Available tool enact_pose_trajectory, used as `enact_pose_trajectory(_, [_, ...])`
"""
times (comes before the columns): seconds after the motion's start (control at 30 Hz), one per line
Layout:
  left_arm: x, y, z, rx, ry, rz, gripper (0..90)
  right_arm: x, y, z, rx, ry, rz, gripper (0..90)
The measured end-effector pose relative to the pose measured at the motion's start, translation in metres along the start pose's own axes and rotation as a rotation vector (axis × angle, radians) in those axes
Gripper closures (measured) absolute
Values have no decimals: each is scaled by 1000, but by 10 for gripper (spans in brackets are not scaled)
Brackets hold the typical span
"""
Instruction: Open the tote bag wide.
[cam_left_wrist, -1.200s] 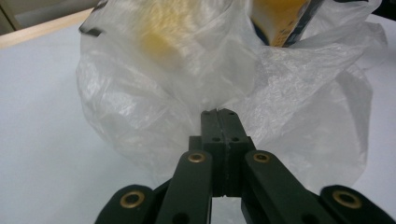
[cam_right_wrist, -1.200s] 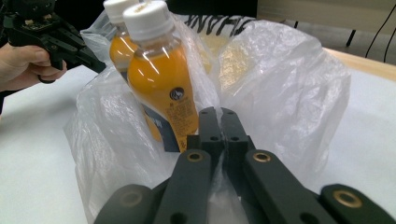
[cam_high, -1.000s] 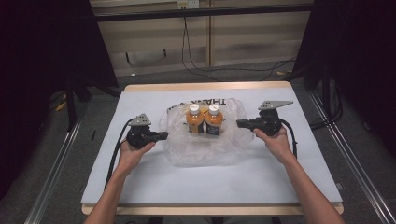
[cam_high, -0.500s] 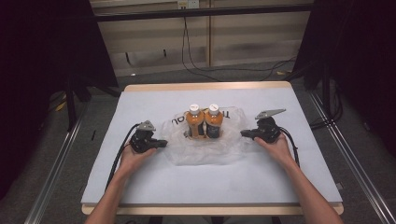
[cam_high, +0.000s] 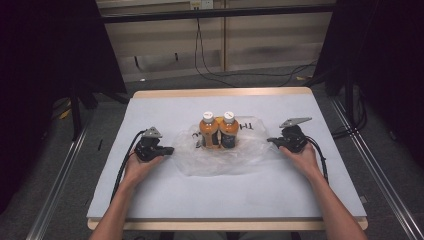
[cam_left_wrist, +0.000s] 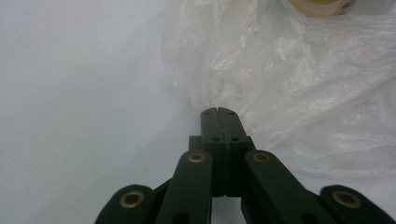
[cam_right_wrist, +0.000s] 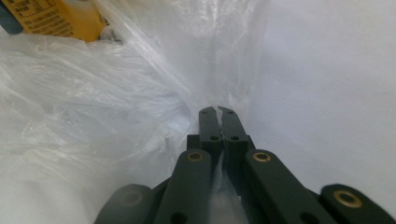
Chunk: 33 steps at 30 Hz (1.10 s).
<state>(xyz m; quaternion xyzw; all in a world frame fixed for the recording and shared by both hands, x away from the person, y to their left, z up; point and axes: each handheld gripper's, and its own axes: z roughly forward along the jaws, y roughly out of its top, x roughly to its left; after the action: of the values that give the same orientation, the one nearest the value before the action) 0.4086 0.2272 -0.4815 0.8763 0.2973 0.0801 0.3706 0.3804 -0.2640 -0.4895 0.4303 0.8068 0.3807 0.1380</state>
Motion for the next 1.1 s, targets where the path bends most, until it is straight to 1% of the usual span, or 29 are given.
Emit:
enact_pose_trajectory(0.03, [1,0,0,-4,7,5,900,-1,0,0,-3,-11,-5,900])
enact_pose_trajectory(0.07, [2,0,1,-10,6,-4,900,-2,0,0,-1,-21,-10,900])
enact_pose_trajectory(0.1, [4,0,0,-8,15,-15,900,-2,1,1,-3,-35,-13,900])
enact_pose_trajectory(0.13, [5,-1,1,-19,12,-28,900,-2,1,1,-4,-58,-18,900])
enact_pose_trajectory(0.17, [6,-2,1,-25,8,-36,900,-3,2,2,-9,-59,-7,900])
enact_pose_trajectory(0.2, [6,-1,1,-20,13,-35,900,-4,3,3,-11,-70,-8,900])
enact_pose_trajectory(0.23, [6,-1,1,-22,21,-33,900,-2,4,4,-3,-86,-18,900])
enact_pose_trajectory(0.27, [6,-1,1,-20,17,-35,900,-1,5,4,-3,-91,-30,900])
enact_pose_trajectory(0.3, [7,-2,1,-28,12,-42,900,-1,5,4,-5,-91,-23,899])
enact_pose_trajectory(0.33, [7,-3,0,-29,11,-47,900,-2,4,4,-9,-81,-7,896])
enact_pose_trajectory(0.37, [7,-4,0,-40,1,-62,900,-3,3,4,-18,-53,1,888])
enact_pose_trajectory(0.4, [7,-3,-1,-41,-15,-54,900,-4,3,4,-24,-40,4,852])
enact_pose_trajectory(0.43, [6,-3,-2,-51,-35,-55,896,-4,3,4,-38,-34,18,800])
enact_pose_trajectory(0.47, [4,-2,-4,-59,-29,-52,846,-4,3,4,-51,-8,27,753])
enact_pose_trajectory(0.5, [1,0,-7,-73,-37,-44,816,-2,5,3,-64,2,25,720])
enact_pose_trajectory(0.53, [0,1,-9,-84,-37,-38,794,0,7,1,-75,5,26,692])
enact_pose_trajectory(0.57, [0,1,-12,-109,-53,-46,773,2,9,0,-85,12,20,667])
enact_pose_trajectory(0.63, [-2,3,-20,-148,-48,-49,710,4,12,-4,-117,25,27,588])
enact_pose_trajectory(0.67, [-2,4,-23,-163,-57,-59,680,5,13,-8,-133,35,33,561])
enact_pose_trajectory(0.7, [-2,4,-27,-183,-63,-66,653,5,14,-11,-147,34,32,536])
enact_pose_trajectory(0.77, [-2,5,-34,-209,-53,-71,606,5,17,-20,-183,37,39,477])
enact_pose_trajectory(0.8, [-1,5,-37,-230,-64,-76,592,5,18,-25,-203,38,46,450])
enact_pose_trajectory(0.83, [-1,6,-41,-240,-57,-77,586,4,19,-30,-223,39,52,421])
enact_pose_trajectory(0.87, [-1,7,-43,-240,-53,-76,570,4,21,-37,-244,44,57,411])
enact_pose_trajectory(0.9, [-1,8,-47,-253,-57,-81,551,5,22,-40,-254,43,55,405])
enact_pose_trajectory(0.93, [-2,10,-50,-263,-47,-78,549,5,23,-44,-265,45,51,393])
enact_pose_trajectory(0.97, [-3,12,-53,-281,-53,-78,549,6,25,-47,-274,49,49,390])
enact_pose_trajectory(1.03, [-5,16,-58,-294,-54,-67,551,11,31,-54,-299,60,39,398])
enact_pose_trajectory(1.1, [-10,23,-62,-315,-62,-42,610,19,40,-61,-313,63,8,448])
